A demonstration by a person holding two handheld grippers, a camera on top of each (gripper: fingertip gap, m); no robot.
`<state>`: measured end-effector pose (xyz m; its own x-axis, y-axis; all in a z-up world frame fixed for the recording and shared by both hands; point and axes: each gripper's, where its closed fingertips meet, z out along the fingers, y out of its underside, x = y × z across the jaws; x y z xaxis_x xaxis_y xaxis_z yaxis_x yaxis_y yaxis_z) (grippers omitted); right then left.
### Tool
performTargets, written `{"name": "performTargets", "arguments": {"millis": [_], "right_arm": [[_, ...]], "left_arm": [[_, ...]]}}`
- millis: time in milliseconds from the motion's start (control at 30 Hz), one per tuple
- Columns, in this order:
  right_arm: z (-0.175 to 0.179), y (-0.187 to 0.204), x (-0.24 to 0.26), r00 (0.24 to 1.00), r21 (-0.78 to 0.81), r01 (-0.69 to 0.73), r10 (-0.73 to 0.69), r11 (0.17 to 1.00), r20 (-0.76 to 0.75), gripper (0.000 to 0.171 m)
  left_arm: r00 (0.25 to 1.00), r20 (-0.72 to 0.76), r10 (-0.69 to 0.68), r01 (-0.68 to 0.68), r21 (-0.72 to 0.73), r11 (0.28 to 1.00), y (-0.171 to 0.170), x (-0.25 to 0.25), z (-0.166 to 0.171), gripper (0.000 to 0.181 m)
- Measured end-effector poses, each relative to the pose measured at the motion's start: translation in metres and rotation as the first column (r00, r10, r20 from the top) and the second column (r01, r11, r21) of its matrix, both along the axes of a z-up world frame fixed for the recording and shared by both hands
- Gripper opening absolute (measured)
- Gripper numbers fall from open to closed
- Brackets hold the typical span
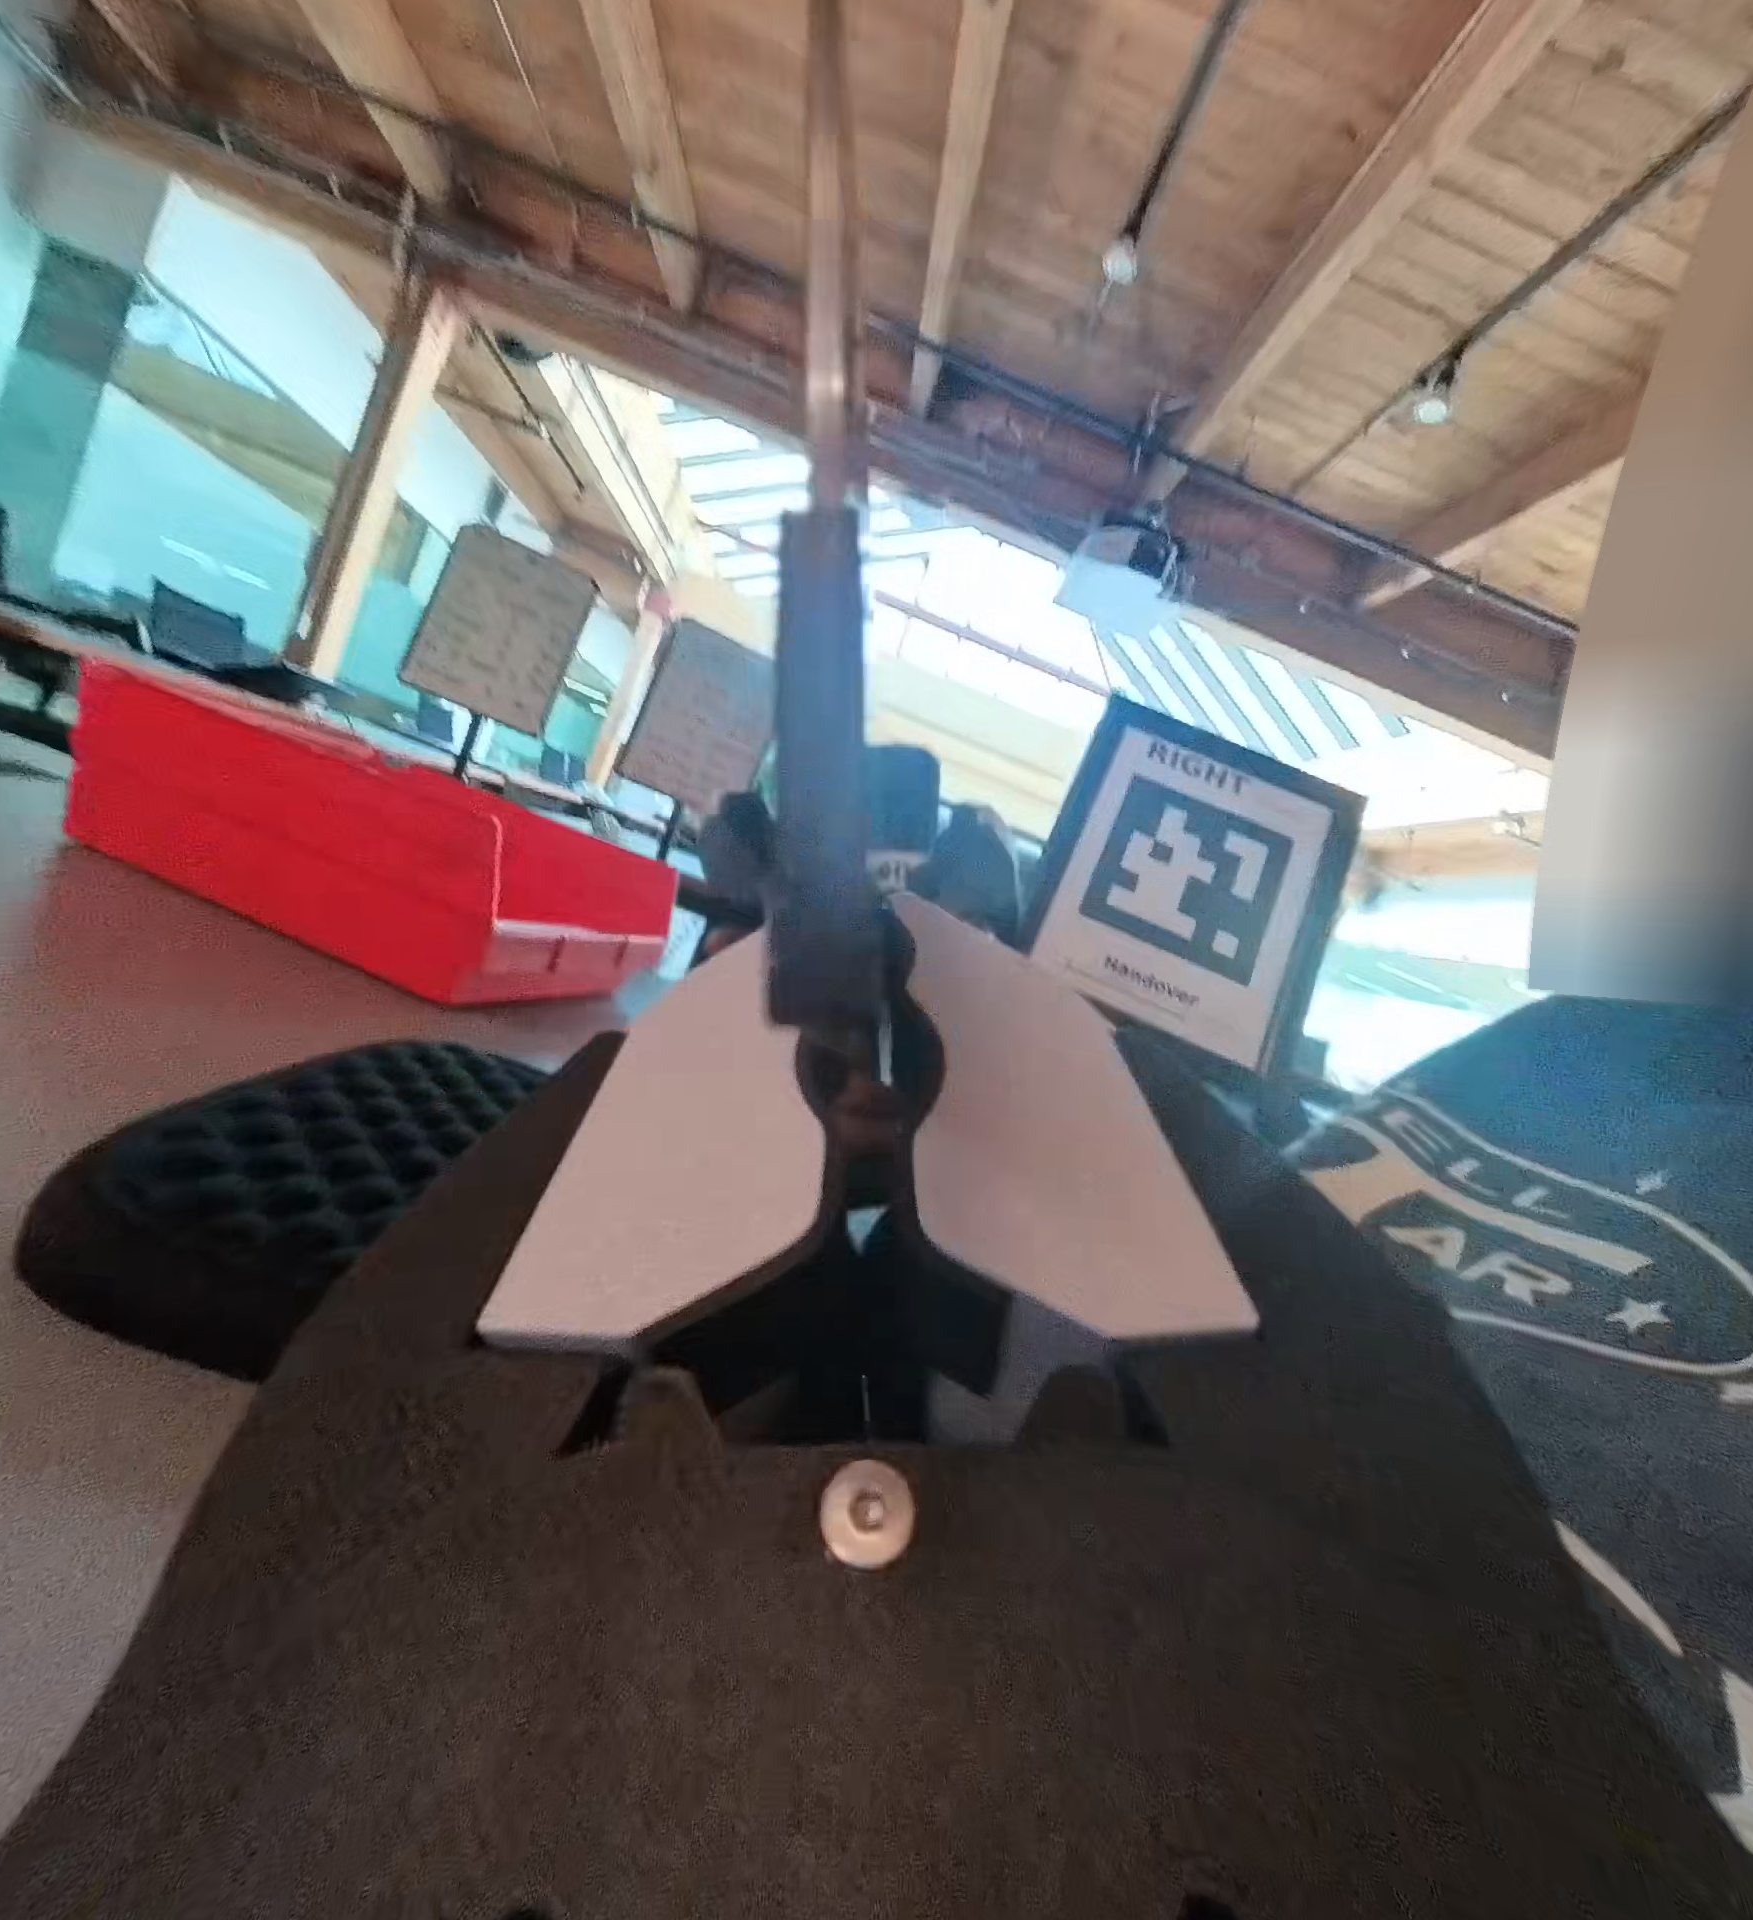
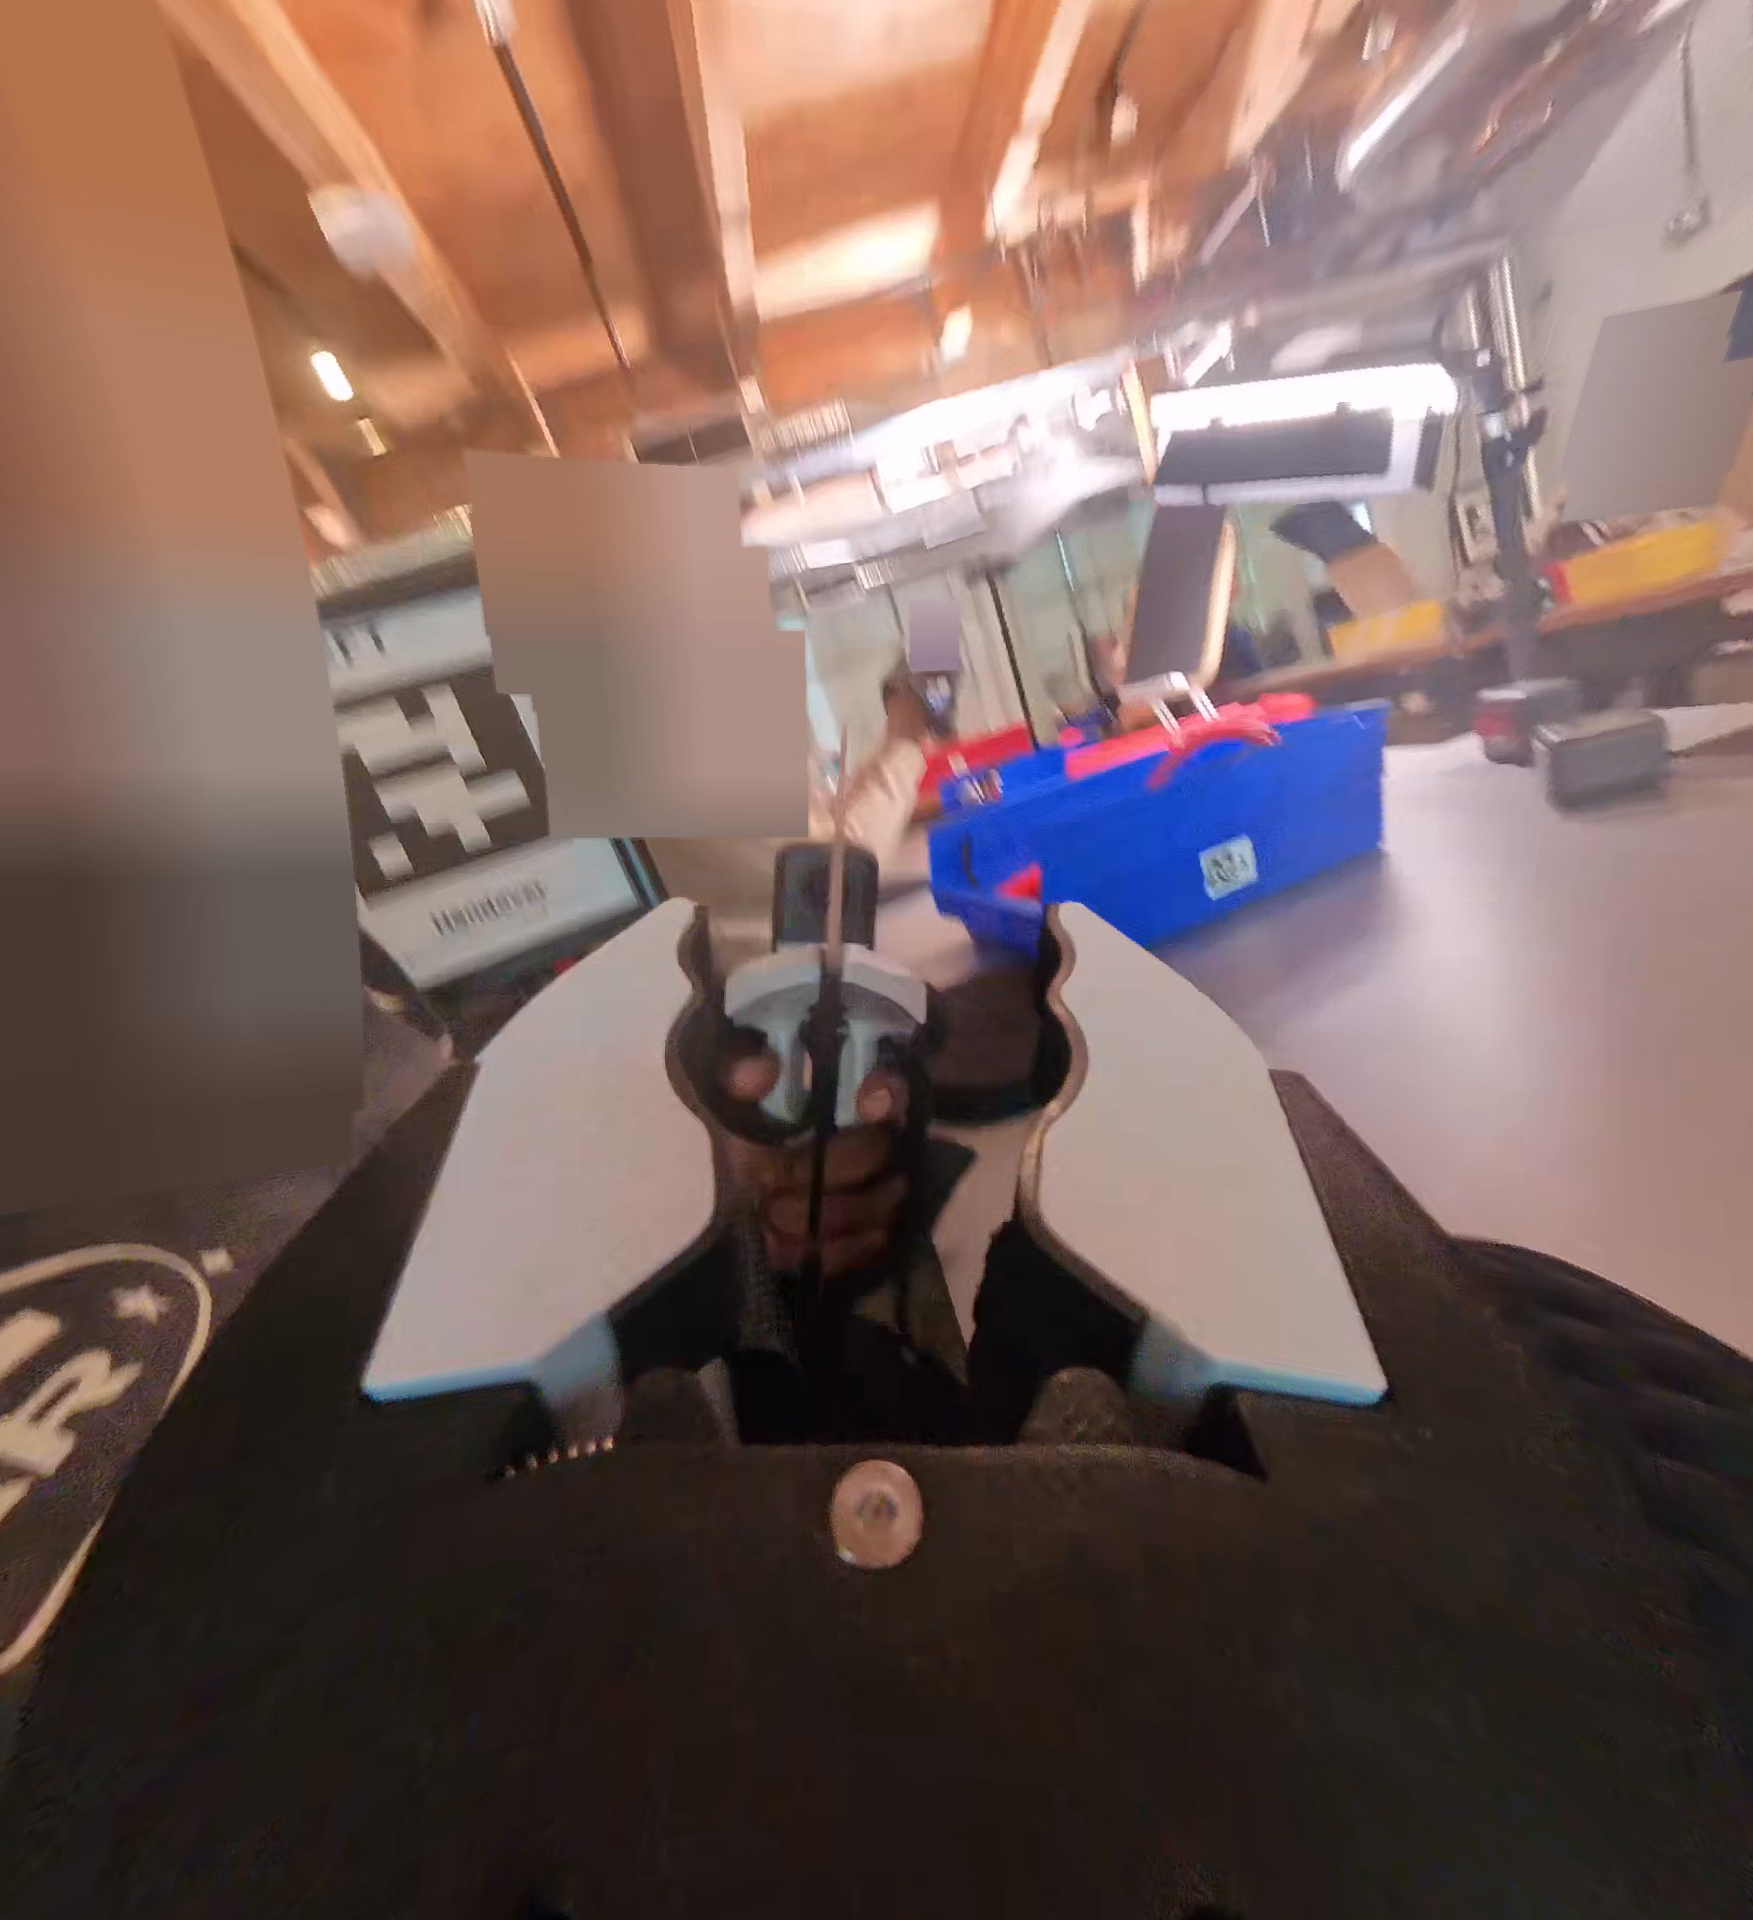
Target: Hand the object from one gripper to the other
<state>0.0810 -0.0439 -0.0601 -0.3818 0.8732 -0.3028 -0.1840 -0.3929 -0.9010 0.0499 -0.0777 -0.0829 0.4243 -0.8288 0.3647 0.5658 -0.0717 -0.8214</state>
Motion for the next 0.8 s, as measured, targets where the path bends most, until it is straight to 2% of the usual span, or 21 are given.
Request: {"name": "performTargets", "arguments": {"millis": [33, 167, 233, 267, 300, 367, 433, 500, 567, 633, 733, 800], "right_arm": [[-0.002, -0.003, 0.005, 0.998, 0.071, 0.009, -0.014, 0.997, 0.063, 0.061], [-0.031, -0.022, 0.019, 0.939, 0.301, -0.059, -0.049, 0.952, 0.341, 0.042], [-0.046, -0.033, 0.018, 0.903, 0.368, -0.133, -0.041, 0.92, 0.428, 0.024], [-0.052, -0.041, 0.018, 0.892, 0.383, -0.187, -0.007, 0.905, 0.451, 0.007], [-0.056, -0.045, 0.017, 0.885, 0.387, -0.21, 0.006, 0.898, 0.465, 0.003], [-0.057, -0.043, 0.013, 0.898, 0.374, -0.21, 0.026, 0.903, 0.44, 0.002], [-0.046, -0.04, 0.007, 0.93, 0.292, -0.193, 0.08, 0.937, 0.359, 0.002], [-0.027, -0.031, -0.001, 0.971, 0.16, -0.143, 0.108, 0.977, 0.213, 0.002], [-0.01, -0.029, -0.004, 0.986, 0.046, -0.153, 0.15, 0.987, 0.067, 0.002], [-0.006, -0.03, -0.009, 0.985, -0.005, -0.172, 0.172, 0.985, 0.005, 0.002], [-0.014, -0.033, -0.021, 0.988, 0.002, -0.15, 0.15, 0.989, 0.039, 0.002], [-0.018, -0.032, -0.021, 0.988, 0.023, -0.138, 0.135, 0.99, 0.078, 0.003]], "left_arm": [[0.998, -0.044, -0.033, 0.032, -0.025, 0.999, 0.0, 0.007, -0.005, 0.002], [0.972, -0.183, -0.147, 0.135, -0.076, 0.988, -0.007, 0.029, -0.019, 0.001], [0.953, -0.229, -0.196, 0.18, -0.092, 0.979, -0.012, 0.036, -0.024, 0.002], [0.947, -0.248, -0.203, 0.184, -0.096, 0.978, -0.013, 0.037, -0.027, 0.002], [0.945, -0.256, -0.202, 0.184, -0.089, 0.979, -0.013, 0.036, -0.027, 0.003], [0.96, -0.222, -0.168, 0.158, -0.064, 0.985, -0.011, 0.033, -0.022, 0.005], [0.98, -0.162, -0.116, 0.111, -0.039, 0.993, -0.006, 0.028, -0.016, 0.023], [0.989, -0.126, -0.073, 0.068, -0.044, 0.997, -0.001, 0.022, -0.017, 0.033], [0.994, -0.089, -0.06, 0.056, -0.044, 0.997, 0.001, 0.021, -0.015, 0.036], [0.996, -0.078, -0.05, 0.047, -0.03, 0.998, 0.001, 0.021, -0.013, 0.03], [0.995, -0.09, -0.031, 0.032, 0.009, 0.999, -0.001, 0.021, -0.012, 0.004], [0.99, -0.137, -0.022, 0.021, -0.01, 1.0, 0.001, 0.022, -0.017, 0.002]]}}
